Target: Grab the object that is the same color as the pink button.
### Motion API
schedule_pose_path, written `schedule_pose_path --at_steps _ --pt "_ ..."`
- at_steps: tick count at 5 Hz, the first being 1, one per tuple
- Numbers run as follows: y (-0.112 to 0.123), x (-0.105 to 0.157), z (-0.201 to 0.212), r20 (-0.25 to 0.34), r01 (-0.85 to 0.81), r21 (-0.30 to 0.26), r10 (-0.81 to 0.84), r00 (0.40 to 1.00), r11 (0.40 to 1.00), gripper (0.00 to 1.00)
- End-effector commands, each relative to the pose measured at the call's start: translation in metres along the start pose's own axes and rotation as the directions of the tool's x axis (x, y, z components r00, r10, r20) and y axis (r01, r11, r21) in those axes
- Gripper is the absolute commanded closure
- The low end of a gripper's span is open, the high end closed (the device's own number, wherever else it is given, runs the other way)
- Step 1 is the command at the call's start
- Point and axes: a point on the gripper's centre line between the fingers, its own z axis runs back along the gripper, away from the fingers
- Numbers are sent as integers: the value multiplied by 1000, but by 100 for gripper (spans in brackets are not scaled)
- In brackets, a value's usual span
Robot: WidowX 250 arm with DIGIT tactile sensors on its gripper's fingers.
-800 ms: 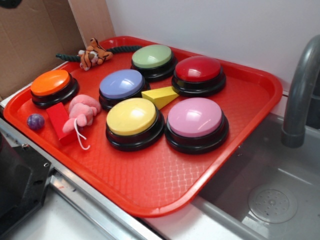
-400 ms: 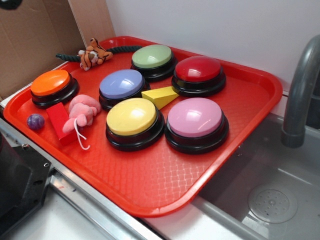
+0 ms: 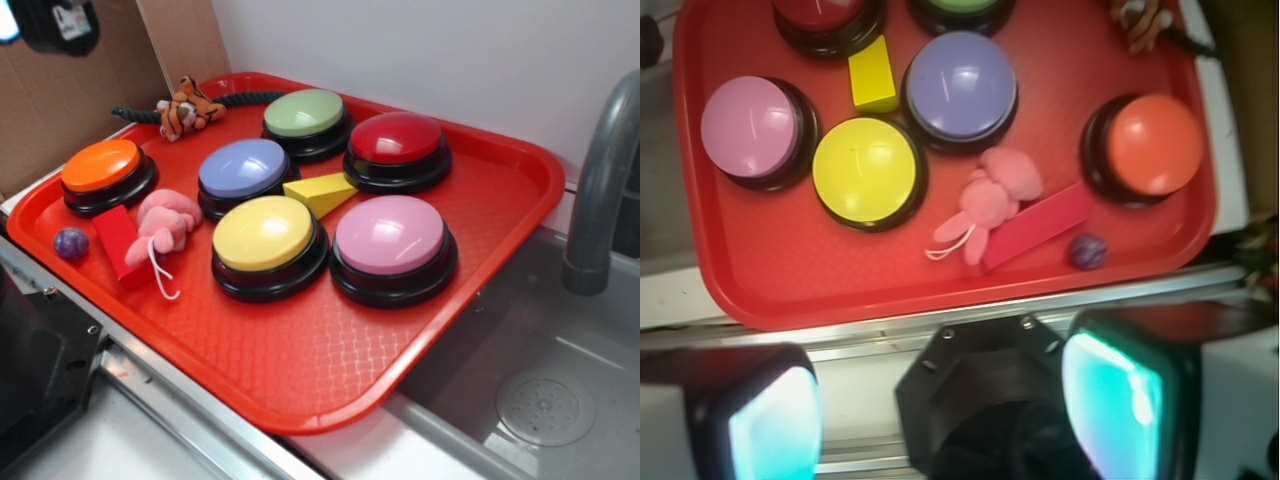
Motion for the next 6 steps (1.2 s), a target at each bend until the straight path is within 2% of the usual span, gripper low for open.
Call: schedule_pose_path --at_steps 1,3,6 --pt "12 23 -32 -47 -198 -45 196 979 979 0" --pt "28 40 -82 -30 -483 31 483 875 875 0" --pt "53 47 -118 -33 -628 44 629 777 777 0"
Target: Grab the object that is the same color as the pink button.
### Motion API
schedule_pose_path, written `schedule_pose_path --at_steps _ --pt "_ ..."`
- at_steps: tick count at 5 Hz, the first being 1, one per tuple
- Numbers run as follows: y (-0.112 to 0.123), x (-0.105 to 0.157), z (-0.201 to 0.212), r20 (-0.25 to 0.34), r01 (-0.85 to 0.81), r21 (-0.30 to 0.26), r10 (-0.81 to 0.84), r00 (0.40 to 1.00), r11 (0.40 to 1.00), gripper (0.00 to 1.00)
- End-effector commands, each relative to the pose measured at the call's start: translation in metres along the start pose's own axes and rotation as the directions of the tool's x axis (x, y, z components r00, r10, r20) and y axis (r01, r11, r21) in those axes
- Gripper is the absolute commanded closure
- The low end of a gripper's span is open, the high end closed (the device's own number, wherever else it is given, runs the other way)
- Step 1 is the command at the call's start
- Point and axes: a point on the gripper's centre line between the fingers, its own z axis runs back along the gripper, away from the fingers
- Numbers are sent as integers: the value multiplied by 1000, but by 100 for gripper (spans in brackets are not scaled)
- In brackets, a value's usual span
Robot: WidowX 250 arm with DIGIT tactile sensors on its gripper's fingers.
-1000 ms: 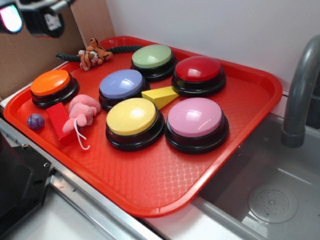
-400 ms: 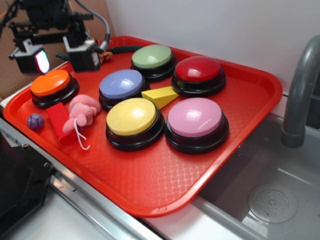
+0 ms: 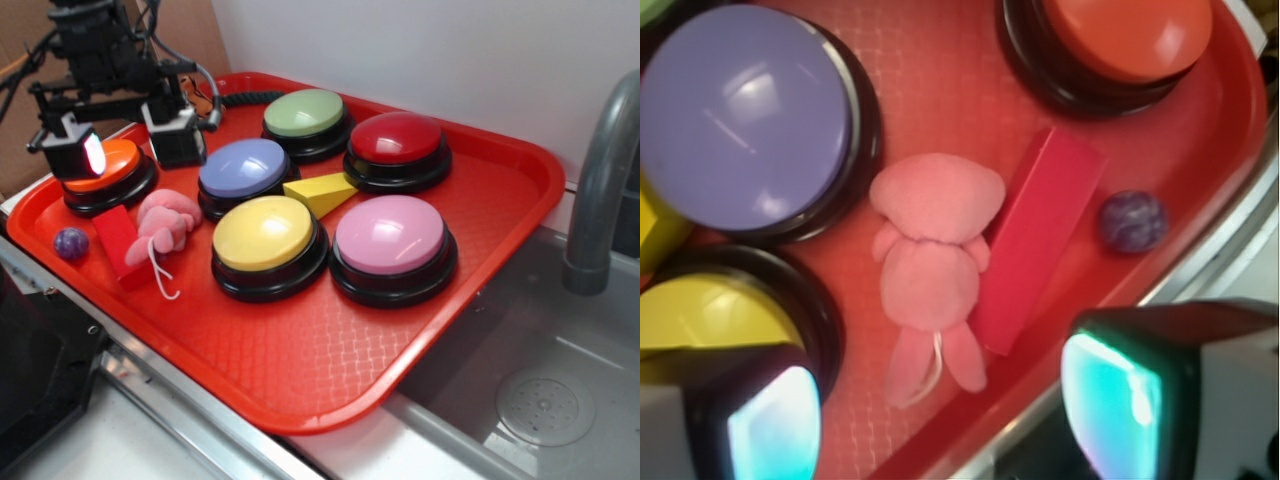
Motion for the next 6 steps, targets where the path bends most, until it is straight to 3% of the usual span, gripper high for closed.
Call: schedule_pose_path --at_steps 1,3,6 --pt "14 13 -24 -8 -121 1 121 993 993 0" --pt "18 17 -41 20 -160 -7 160 987 987 0" --pt "2 14 -52 40 -88 -47 90 995 995 0"
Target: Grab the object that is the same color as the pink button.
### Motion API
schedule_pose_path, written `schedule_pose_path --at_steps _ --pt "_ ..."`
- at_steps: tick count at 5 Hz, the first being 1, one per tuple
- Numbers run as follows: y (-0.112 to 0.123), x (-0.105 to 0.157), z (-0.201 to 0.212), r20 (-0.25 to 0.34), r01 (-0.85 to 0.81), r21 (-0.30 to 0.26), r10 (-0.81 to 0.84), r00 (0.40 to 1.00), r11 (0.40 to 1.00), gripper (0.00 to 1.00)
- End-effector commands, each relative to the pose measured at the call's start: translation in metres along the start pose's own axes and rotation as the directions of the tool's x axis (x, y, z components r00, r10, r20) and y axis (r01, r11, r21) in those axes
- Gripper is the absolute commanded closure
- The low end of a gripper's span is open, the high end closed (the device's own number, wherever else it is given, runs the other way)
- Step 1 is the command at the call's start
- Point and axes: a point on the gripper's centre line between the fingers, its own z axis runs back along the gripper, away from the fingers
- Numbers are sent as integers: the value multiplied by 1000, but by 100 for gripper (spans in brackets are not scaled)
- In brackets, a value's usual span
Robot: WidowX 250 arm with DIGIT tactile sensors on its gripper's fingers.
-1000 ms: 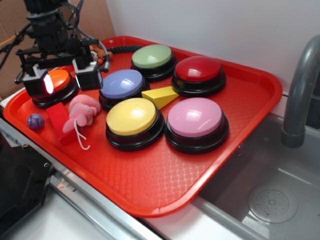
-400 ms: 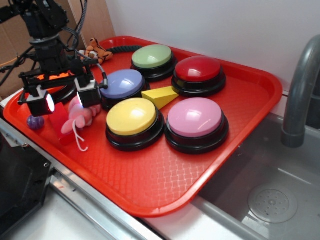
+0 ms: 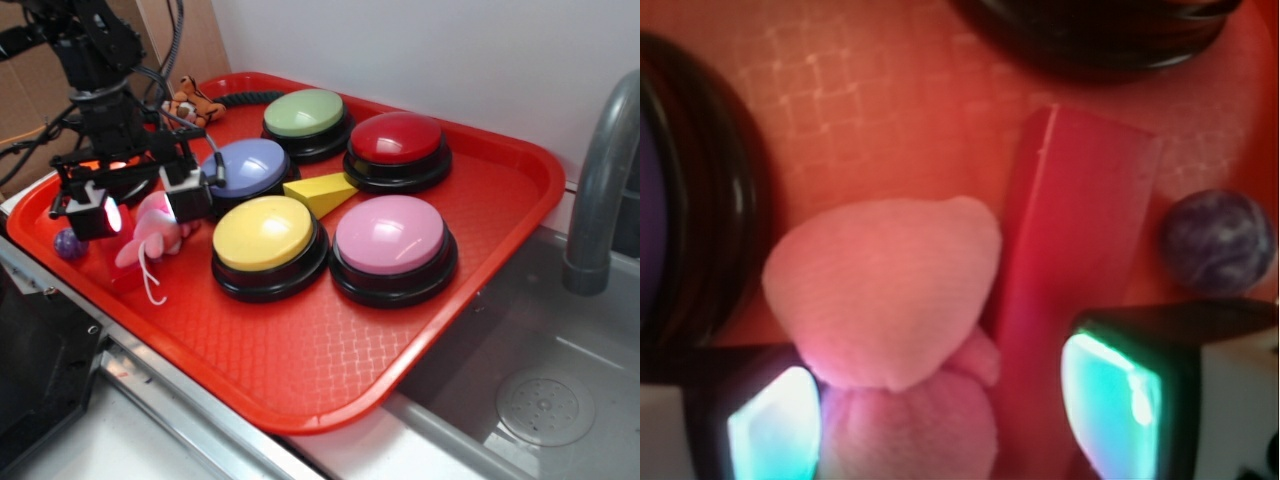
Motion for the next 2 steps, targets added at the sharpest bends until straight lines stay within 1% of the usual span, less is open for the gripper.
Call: schedule_pose_path --at_steps 1,2 --pt "-5 -3 -1 32 31 -31 -30 999 999 71" --pt "-4 -4 -1 34 27 -47 -25 999 999 88"
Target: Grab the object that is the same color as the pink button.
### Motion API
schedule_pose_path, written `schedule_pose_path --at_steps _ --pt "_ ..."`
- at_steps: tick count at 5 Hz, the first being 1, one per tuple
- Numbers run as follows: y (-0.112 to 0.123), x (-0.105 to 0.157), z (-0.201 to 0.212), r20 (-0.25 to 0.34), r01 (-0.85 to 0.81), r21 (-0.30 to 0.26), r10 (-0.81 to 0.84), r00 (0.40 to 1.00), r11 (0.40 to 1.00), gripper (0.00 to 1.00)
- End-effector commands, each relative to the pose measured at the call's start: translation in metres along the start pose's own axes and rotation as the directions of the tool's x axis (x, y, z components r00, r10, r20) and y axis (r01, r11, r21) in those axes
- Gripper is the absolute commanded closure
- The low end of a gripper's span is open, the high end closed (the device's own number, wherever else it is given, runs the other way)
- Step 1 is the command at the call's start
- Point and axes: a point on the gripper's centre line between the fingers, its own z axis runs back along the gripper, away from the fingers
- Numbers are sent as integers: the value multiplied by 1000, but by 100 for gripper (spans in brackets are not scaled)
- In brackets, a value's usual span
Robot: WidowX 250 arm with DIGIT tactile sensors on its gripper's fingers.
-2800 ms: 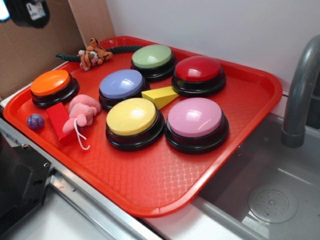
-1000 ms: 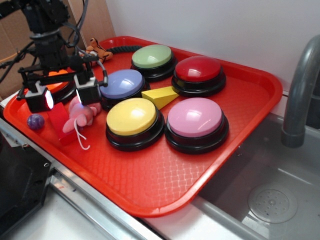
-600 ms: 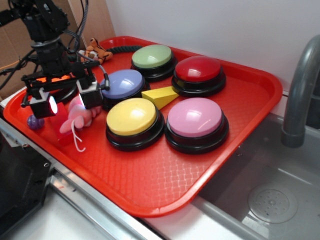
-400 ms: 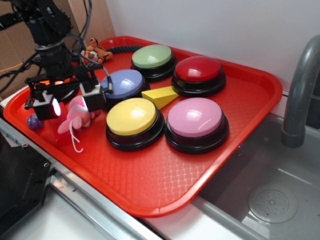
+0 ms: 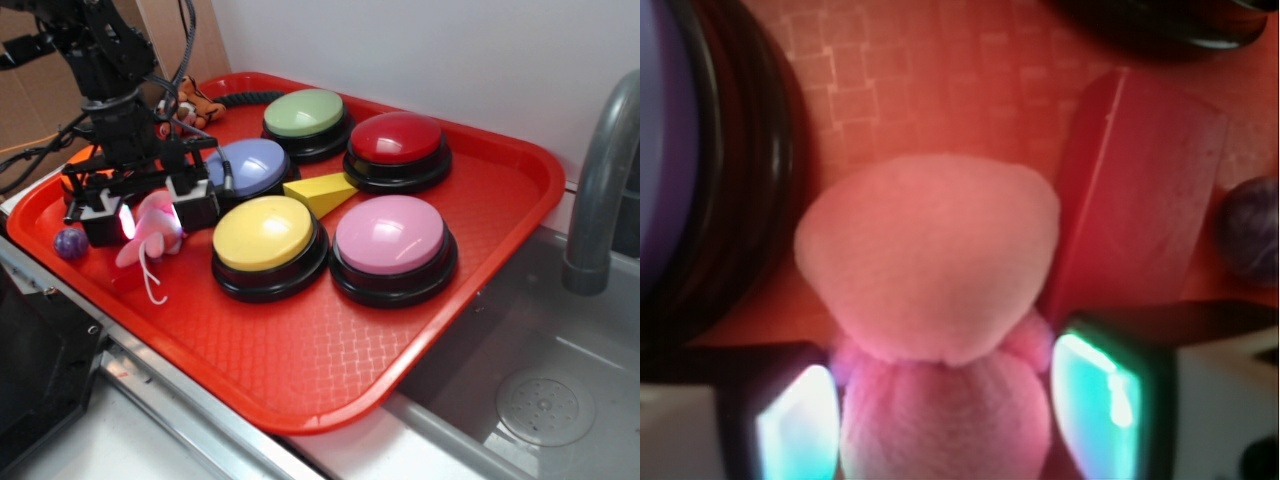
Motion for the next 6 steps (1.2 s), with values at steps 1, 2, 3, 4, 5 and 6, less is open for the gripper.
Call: schedule_pose_path --at_steps 1,2,3,4,5,6 --pt "1 0 7 34 4 -39 -3 999 999 91" --pt "1 -2 22 53 70 -45 -68 996 997 97" --pt "-5 -12 53 55 259 -10 -258 965 966 100" --pt "-23 -28 75 21 464 42 -465 885 885 100" --pt "-45 -48 88 9 647 65 -649 761 760 100" --pt "-58 -57 93 69 707 92 -713 698 701 100"
